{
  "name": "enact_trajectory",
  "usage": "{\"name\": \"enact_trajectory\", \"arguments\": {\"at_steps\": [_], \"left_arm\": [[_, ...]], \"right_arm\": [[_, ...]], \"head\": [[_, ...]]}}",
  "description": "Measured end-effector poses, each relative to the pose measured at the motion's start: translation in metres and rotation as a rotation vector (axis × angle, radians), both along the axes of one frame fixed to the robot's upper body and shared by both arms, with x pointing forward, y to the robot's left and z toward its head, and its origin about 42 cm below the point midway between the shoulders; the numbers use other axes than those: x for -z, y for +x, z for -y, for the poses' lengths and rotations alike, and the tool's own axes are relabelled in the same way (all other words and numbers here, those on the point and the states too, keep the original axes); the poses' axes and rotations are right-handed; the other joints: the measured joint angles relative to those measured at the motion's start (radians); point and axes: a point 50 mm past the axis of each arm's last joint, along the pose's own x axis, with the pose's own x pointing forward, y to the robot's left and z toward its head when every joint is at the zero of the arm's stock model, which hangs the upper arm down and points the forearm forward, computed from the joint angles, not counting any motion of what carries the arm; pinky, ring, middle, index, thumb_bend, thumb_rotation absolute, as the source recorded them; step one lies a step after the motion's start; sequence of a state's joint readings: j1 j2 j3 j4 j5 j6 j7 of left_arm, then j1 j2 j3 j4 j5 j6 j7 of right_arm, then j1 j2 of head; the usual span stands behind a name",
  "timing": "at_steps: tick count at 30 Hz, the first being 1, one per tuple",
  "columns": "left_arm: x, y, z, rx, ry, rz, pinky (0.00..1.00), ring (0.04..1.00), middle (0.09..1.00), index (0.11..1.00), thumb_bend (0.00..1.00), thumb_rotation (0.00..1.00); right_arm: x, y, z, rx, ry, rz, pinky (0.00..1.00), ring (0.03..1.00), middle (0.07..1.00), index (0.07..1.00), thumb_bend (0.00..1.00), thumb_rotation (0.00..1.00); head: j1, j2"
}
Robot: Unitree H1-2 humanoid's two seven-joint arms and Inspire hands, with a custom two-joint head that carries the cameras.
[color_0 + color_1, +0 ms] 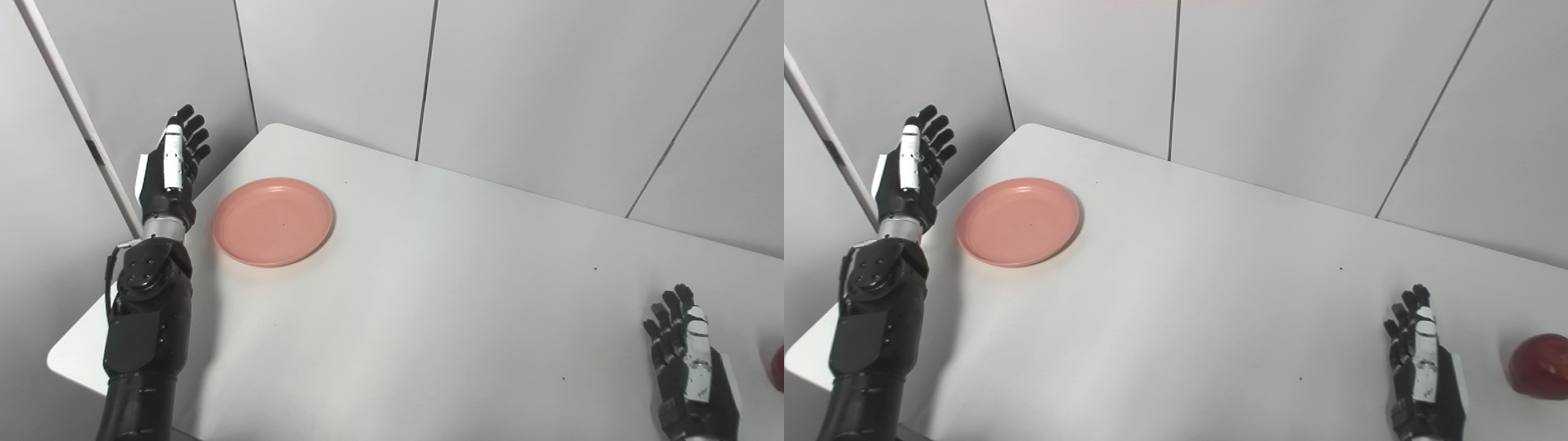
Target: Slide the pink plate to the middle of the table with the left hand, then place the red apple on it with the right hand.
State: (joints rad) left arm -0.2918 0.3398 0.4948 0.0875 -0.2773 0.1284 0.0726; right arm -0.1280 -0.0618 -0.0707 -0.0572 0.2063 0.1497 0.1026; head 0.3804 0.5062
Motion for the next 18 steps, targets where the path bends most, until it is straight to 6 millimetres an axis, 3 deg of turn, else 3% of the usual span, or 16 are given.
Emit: {"name": "enact_trajectory", "arguments": {"at_steps": [18], "left_arm": [[0.028,0.0,0.004,0.011,-0.025,-0.061,0.92,0.901,0.897,0.876,0.34,1.0]], "right_arm": [[-0.005,-0.001,0.001,0.007,-0.006,0.017,1.0,1.0,1.0,1.0,0.17,1.0]], "head": [[0.003,0.0]]}}
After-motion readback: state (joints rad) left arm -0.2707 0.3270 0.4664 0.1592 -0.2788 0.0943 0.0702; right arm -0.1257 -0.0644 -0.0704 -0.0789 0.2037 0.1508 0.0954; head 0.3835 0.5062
